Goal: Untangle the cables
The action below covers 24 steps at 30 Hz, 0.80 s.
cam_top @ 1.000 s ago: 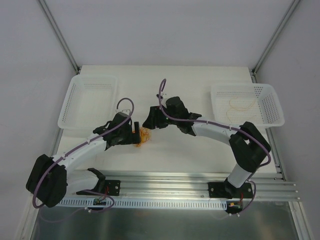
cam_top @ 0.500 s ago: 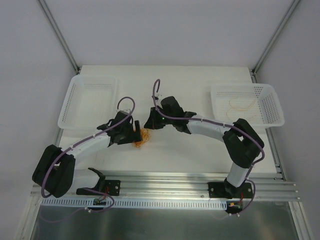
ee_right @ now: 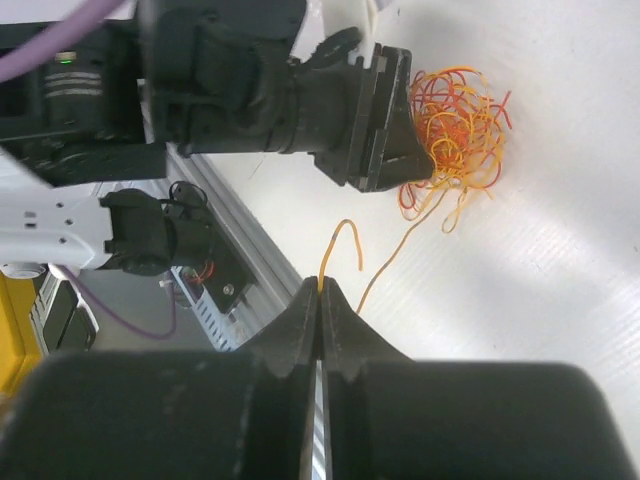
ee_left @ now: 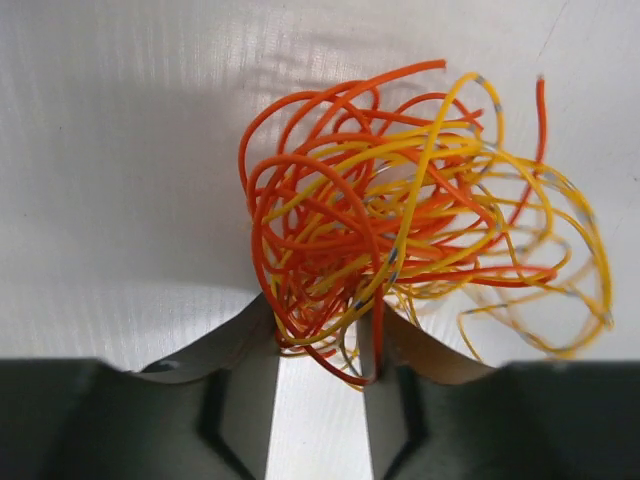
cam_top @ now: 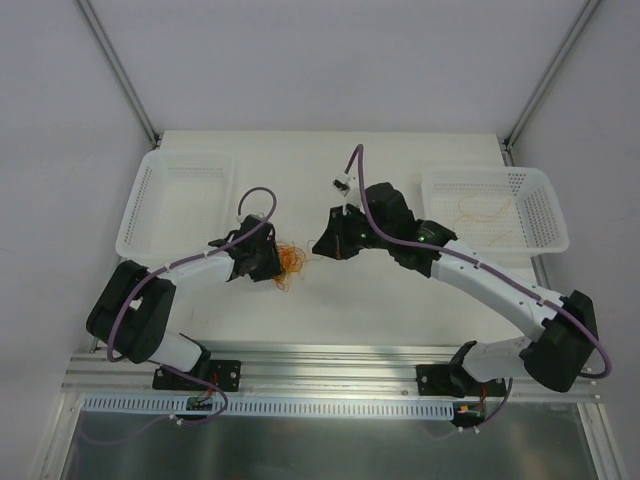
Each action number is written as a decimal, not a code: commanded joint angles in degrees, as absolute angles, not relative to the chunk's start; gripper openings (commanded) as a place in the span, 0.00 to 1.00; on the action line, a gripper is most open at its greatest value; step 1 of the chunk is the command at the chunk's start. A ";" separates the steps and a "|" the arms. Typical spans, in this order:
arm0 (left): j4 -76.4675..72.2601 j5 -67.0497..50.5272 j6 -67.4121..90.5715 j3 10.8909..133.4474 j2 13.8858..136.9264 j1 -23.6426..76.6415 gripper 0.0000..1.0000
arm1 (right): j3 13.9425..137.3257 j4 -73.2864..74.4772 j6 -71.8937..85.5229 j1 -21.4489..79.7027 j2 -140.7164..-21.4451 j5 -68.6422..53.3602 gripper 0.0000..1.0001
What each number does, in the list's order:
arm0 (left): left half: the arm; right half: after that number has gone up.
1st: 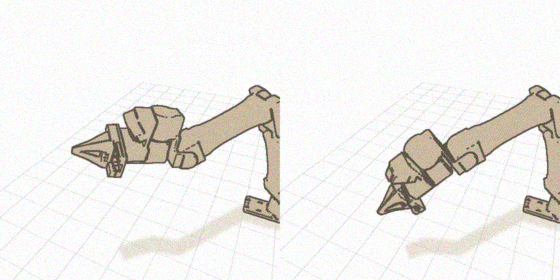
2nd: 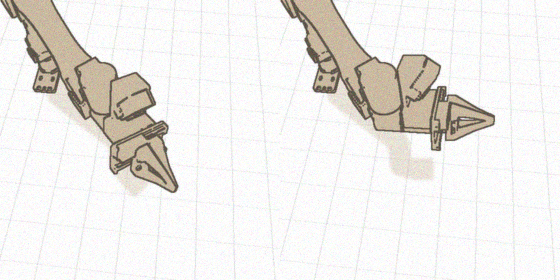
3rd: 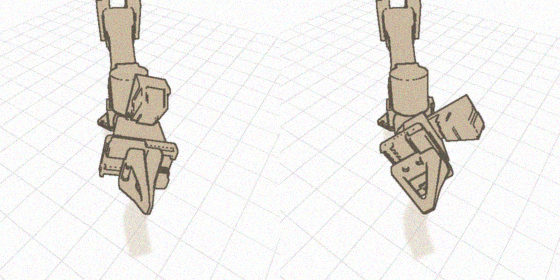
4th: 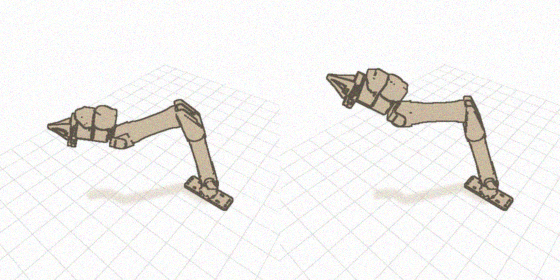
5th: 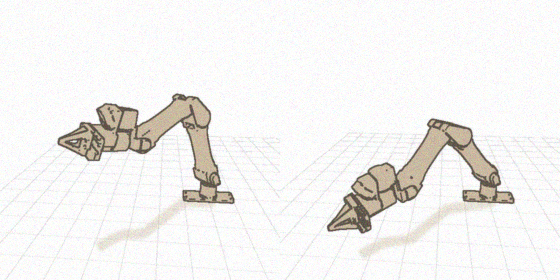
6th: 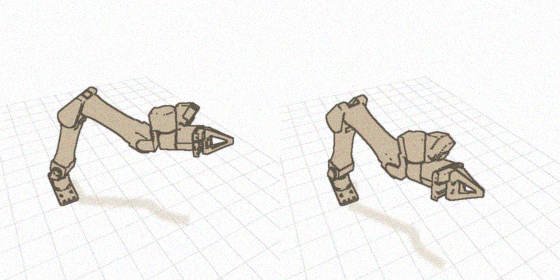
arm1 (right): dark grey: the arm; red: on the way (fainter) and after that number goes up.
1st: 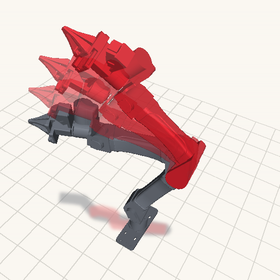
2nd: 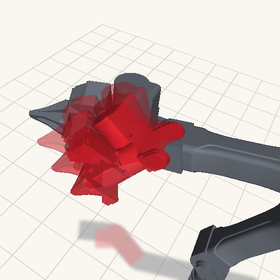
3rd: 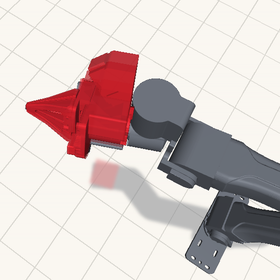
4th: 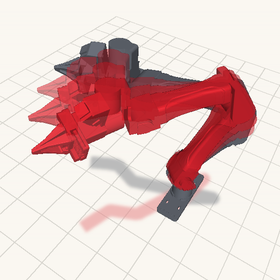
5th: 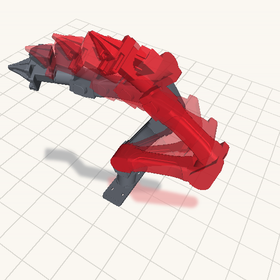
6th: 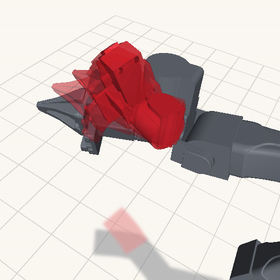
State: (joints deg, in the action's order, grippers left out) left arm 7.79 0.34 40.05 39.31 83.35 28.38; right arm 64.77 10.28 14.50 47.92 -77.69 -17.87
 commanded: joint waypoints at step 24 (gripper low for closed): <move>11.95 4.48 42.28 37.62 86.66 26.98 0.00 | 99.40 51.76 -6.24 30.06 -49.66 2.00 0.00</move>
State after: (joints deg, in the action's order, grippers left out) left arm 7.29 0.43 41.85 39.31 84.27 28.01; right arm 94.65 47.92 -1.43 30.50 -52.34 -7.86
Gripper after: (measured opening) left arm 0.054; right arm 0.017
